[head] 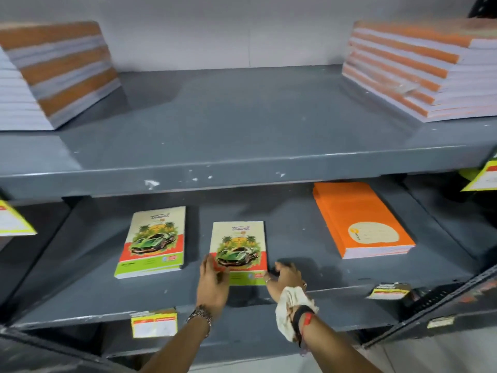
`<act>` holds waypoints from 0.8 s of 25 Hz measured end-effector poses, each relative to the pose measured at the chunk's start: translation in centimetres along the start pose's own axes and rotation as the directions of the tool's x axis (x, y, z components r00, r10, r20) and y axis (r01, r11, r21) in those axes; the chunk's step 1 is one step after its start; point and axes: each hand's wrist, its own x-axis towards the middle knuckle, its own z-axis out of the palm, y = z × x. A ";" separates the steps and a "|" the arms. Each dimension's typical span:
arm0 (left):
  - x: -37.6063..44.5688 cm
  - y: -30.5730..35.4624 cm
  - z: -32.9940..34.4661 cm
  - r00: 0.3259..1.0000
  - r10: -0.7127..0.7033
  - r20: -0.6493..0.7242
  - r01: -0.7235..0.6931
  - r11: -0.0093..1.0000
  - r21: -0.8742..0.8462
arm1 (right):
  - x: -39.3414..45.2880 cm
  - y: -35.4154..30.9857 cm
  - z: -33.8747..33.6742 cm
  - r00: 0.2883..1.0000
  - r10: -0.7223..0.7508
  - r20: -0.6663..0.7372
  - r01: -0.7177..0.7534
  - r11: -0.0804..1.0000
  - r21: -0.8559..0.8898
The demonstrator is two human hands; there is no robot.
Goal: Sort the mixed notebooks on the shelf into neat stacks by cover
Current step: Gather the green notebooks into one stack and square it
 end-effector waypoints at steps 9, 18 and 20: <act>0.2 0.2 -5.0 0.978 -0.097 0.185 0.178 0.848 -0.500 | -1.3 -3.3 0.8 0.990 0.127 0.053 -0.137 0.845 0.518; 4.6 -2.7 -16.0 0.994 -0.079 -0.072 0.024 0.821 -0.570 | -0.3 -13.7 6.5 0.988 -0.105 0.110 0.016 0.794 0.608; 5.3 -4.6 -17.4 0.986 -0.127 -0.106 0.046 0.825 -0.563 | -0.1 -16.0 8.2 0.985 -0.114 0.132 0.016 0.812 0.584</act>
